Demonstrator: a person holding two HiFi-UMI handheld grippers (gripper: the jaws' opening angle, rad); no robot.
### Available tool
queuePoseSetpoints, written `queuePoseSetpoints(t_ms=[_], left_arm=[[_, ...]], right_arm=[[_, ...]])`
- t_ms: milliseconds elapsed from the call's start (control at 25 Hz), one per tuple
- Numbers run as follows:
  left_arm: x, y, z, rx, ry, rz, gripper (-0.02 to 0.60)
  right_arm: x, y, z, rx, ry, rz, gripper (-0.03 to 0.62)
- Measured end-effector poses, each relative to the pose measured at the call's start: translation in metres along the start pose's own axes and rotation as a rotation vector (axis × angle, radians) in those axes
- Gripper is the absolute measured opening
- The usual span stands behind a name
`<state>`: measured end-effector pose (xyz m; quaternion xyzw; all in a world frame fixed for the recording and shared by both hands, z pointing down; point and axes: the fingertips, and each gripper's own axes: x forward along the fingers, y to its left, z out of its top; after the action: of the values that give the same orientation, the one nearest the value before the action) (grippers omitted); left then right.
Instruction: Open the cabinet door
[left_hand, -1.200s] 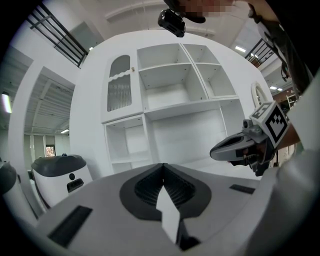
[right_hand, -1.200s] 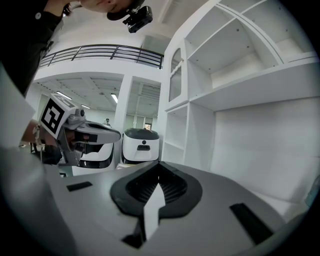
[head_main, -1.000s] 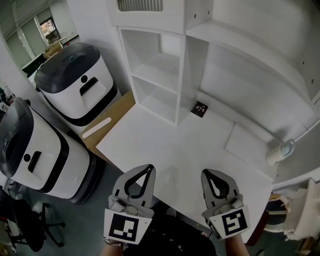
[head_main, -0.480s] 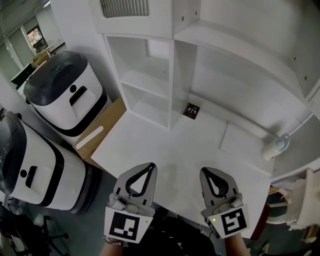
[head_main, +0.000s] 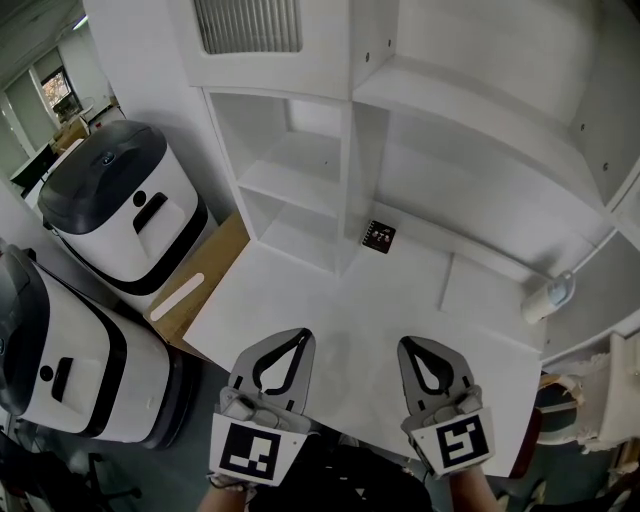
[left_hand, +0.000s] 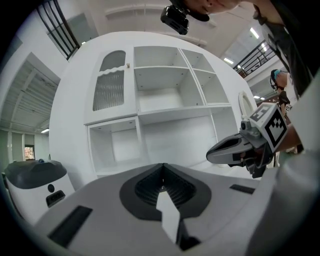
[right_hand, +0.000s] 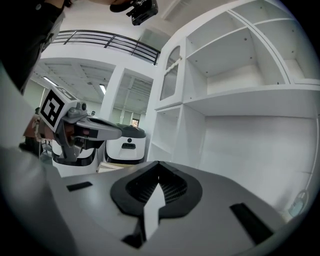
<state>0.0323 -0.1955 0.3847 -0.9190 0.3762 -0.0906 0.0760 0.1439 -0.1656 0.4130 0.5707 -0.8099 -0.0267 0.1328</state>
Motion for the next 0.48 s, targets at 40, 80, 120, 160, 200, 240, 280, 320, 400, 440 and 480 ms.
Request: queuePoseSetpoints(t_ms=[40,80,120,160,200,240,280,320,400,440,480], left_arm=[[0.001,0.003,-0.001,-0.003,0.006,0.001,-0.003],[0.002,0.006,-0.001,-0.005,0.011,0.003,-0.003],[0.002,0.009,-0.002,-0.009,0.015,0.006,-0.003],[0.003,0.012,-0.002,-0.012,0.017,0.010,-0.003],[0.003,0.015,-0.002,-0.015,0.019,0.014,-0.003],[0.003,0.018,-0.002,-0.017,0.020,0.017,-0.003],[0.004,0.020,-0.001,-0.015,0.020,0.020,-0.003],[0.003,0.022,0.000,-0.010,0.019,0.021,-0.003],[0.003,0.025,0.004,0.006,0.011,0.022,-0.003],[0.003,0.026,0.006,0.013,0.005,0.022,-0.003],[0.003,0.028,0.008,0.019,-0.001,0.022,-0.003]], right_arm=[[0.002,0.001,0.001,-0.005,0.008,0.000,0.000],[0.004,0.003,0.002,-0.010,0.012,0.001,0.000],[0.006,0.005,0.004,-0.016,0.014,0.003,0.000],[0.008,0.007,0.006,-0.023,0.013,0.006,0.000],[0.009,0.009,0.007,-0.027,0.011,0.008,0.000],[0.010,0.010,0.009,-0.030,0.010,0.009,0.000],[0.011,0.010,0.010,-0.030,0.010,0.009,0.000],[0.012,0.011,0.012,-0.030,0.010,0.009,0.000],[0.014,0.011,0.016,-0.026,0.005,0.008,0.000],[0.015,0.011,0.018,-0.024,0.002,0.007,0.000],[0.017,0.011,0.020,-0.021,-0.002,0.008,0.000]])
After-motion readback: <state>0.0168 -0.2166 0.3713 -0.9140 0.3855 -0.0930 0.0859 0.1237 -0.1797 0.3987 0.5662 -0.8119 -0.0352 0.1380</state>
